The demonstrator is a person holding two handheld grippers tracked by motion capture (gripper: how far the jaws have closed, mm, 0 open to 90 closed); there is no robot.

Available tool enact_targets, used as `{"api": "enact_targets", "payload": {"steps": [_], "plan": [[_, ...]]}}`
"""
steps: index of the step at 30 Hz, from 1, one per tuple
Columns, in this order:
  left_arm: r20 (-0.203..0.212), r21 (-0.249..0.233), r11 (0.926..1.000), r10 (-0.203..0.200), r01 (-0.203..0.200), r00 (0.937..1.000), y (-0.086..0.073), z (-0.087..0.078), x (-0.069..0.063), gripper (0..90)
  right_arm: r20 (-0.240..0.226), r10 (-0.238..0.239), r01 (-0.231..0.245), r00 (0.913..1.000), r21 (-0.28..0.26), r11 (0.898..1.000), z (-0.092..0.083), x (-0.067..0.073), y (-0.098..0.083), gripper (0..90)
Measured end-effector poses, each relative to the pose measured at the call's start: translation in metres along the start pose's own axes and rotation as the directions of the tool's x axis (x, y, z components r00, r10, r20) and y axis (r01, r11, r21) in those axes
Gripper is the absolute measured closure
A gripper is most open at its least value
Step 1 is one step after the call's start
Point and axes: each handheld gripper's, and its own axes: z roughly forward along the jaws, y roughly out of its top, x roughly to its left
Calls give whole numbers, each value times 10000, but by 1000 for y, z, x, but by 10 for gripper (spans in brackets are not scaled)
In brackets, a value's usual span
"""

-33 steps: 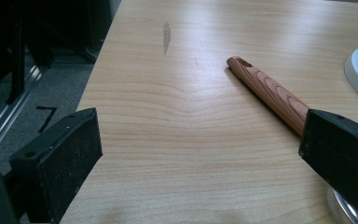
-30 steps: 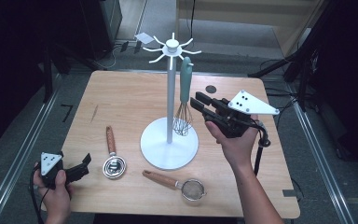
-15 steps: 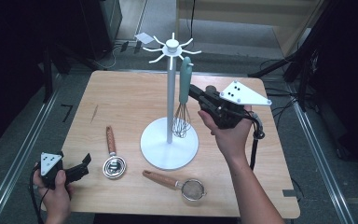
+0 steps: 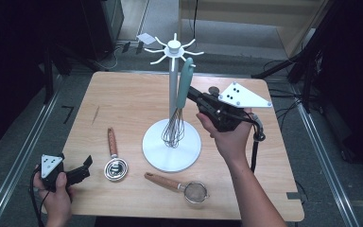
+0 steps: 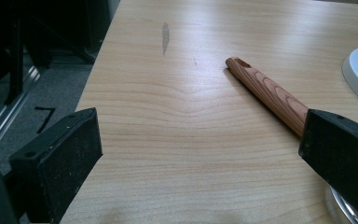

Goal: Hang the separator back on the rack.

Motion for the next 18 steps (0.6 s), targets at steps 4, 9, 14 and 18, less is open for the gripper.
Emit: {"api": "enact_targets", "payload": {"steps": [4,9,14,18], "plan": [[1,8,10000,-14,14,10000,0,0,0,0,-26,-82,82,10000,-36,10000,0,2,2,900],[2,5,10000,-49,49,10000,0,0,0,0,8,-64,64,10000,-105,9999,0,4,7,900],[7,29,10000,-43,43,10000,0,0,0,0,-92,-101,100,9999,-178,9998,2,9,10,900],[29,18,10000,-47,47,10000,0,0,1,0,-149,-221,218,9996,-218,9995,4,13,10,900]]}}
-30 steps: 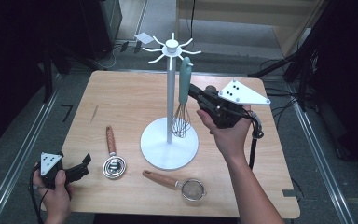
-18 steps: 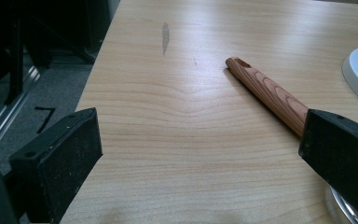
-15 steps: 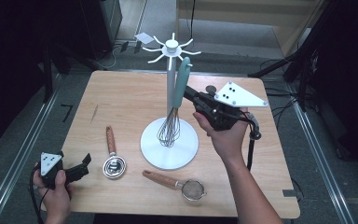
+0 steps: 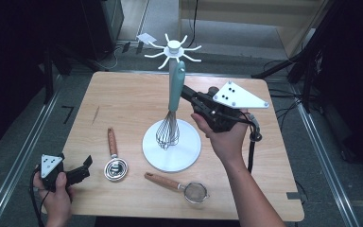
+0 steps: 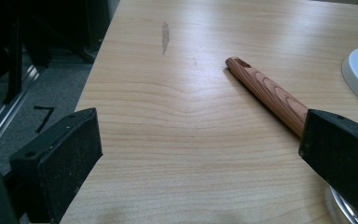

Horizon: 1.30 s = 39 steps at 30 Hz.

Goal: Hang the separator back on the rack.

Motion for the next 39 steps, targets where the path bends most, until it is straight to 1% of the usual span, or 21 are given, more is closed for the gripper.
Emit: {"api": "enact_targets", "payload": {"steps": [4,7,8,11,17,20,23,29,30,33,34,37,39], "plan": [[-9,-2,10000,2,-2,10000,0,0,0,0,-91,81,-80,9999,59,10000,1,4,0,900],[-14,-29,10000,14,-15,10000,0,0,0,0,-129,-31,31,9999,14,10000,2,5,0,900],[-23,-45,10000,11,-11,10000,0,0,-1,0,-136,7,-6,9999,69,10000,1,6,0,900],[-21,-56,10000,16,-16,10000,0,0,-1,0,-120,47,-46,9999,83,10000,1,7,0,900],[-20,-50,10000,57,-57,10000,0,-1,-1,0,-201,-43,45,9998,77,10000,0,8,0,900],[39,-27,10000,94,-94,9999,0,-1,0,0,-144,-41,42,9999,84,10000,-1,7,-1,900],[1,-52,9999,141,-141,9999,0,-1,-1,0,106,-93,92,9999,78,9999,-3,5,-4,875],[-7,-95,9998,166,-167,9999,-1,-2,-2,0,498,-25,9,9988,318,9995,-14,-3,-17,816],[-19,-86,9998,175,-175,9998,-1,-1,-2,0,551,47,-67,9985,375,9993,-16,-4,-19,803],[10,-99,9997,245,-244,9997,-1,-1,-3,0,662,140,-169,9977,430,9989,-22,-9,-27,748],[-13,-74,9995,296,-296,9996,-1,-2,-3,0,803,83,-122,9967,476,9988,-24,-10,-30,726],[6,-113,9992,386,-385,9993,-1,-3,-4,0,1048,274,-336,9941,584,9977,-30,-14,-40,650],[31,-120,9992,382,-382,9993,-1,-3,-4,0,1261,320,-412,9915,711,9966,-34,-17,-48,616]]}}
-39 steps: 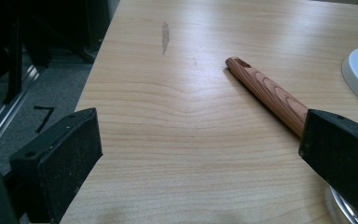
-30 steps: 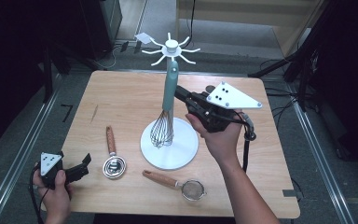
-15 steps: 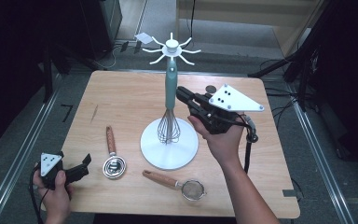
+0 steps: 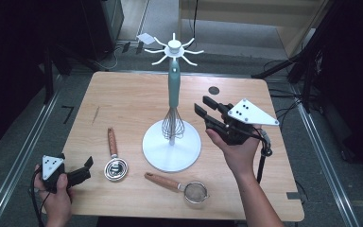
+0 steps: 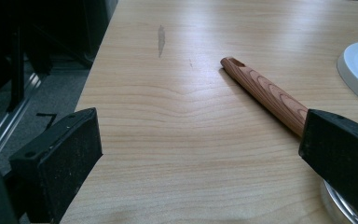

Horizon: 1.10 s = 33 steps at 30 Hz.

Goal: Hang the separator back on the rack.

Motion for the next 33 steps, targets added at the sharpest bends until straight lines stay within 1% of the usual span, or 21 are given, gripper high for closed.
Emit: {"api": "enact_targets", "payload": {"steps": [2,5,7,11,14,15,16,18,20,23,26,29,31,33], "plan": [[32,14,10000,0,0,10000,0,0,0,0,53,102,-103,9999,211,9997,-2,-2,-8,584],[65,11,10000,13,-13,10000,0,0,0,0,250,49,-61,9997,489,9988,-7,-4,-22,539],[118,10,10000,73,-73,9999,0,-1,-1,0,363,277,-300,9990,668,9973,-10,-6,-34,511],[198,76,9998,181,-183,9996,1,-1,-3,0,538,625,-685,9966,1177,9907,-16,-9,-61,496],[169,108,9991,416,-418,9990,2,-2,-6,0,737,899,-1001,9932,1489,9838,-24,-12,-78,481],[228,105,9987,491,-494,9985,3,-3,-7,0,793,943,-1057,9924,1545,9823,-26,-13,-82,477],[439,94,9983,571,-576,9974,3,-4,-8,0,858,962,-1092,9917,1624,9807,-29,-14,-87,472],[836,53,9978,658,-665,9943,5,-5,-12,0,972,1024,-1187,9900,1793,9766,-34,-16,-94,466],[981,19,9965,828,-833,9917,6,-5,-18,0,1143,1033,-1242,9881,1941,9731,-39,-18,-101,456],[1187,-130,9953,965,-956,9882,9,-7,-30,0,1264,1155,-1403,9852,2092,9678,-47,-20,-111,446],[1406,-108,9938,1115,-1111,9838,10,-10,-39,0,1281,1372,-1646,9822,2362,9577,-54,-20,-122,437],[1433,-56,9943,1062,-1065,9840,11,-13,-44,3,1262,1446,-1743,9814,2706,9468,-59,-18,-132,430],[1250,-87,9960,898,-894,9881,12,-15,-47,65,1260,1459,-1768,9812,2863,9417,-61,-15,-137,435],[1308,-47,9965,835,-836,9879,12,-16,-51,100,1361,1516,-1865,9790,2998,9356,-64,-11,-142,439]]}}
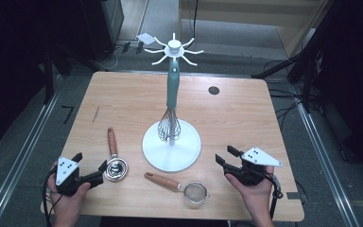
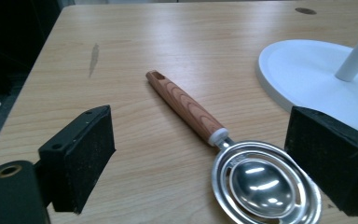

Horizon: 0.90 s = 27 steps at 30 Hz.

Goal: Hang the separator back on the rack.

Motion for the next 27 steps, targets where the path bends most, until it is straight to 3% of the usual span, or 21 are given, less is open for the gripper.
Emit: {"api": "enact_targets", "payload": {"steps": [2,7,10,15,21,27], "plan": [[20,123,9999,-2,2,10000,-1,1,-6,155,-99,385,-384,9992,137,9992,-1,1,-5,452],[12,90,9999,107,-107,9999,1,0,-25,337,-265,709,-696,9971,467,9965,-1,6,-14,480],[363,55,9995,307,-309,9989,2,-1,-37,453,-275,707,-688,9971,655,9955,-2,14,-16,512],[937,228,9994,244,-266,9953,0,1,-55,644,-316,493,-459,9983,999,9939,-2,31,-22,581],[1959,1009,9941,205,-409,9804,-4,12,-70,859,-755,423,-312,9962,1430,9892,-1,46,-27,611],[2461,1724,9823,289,-731,9688,-7,25,-86,900,-828,770,-613,9936,1774,9822,-1,52,-33,625]]}}
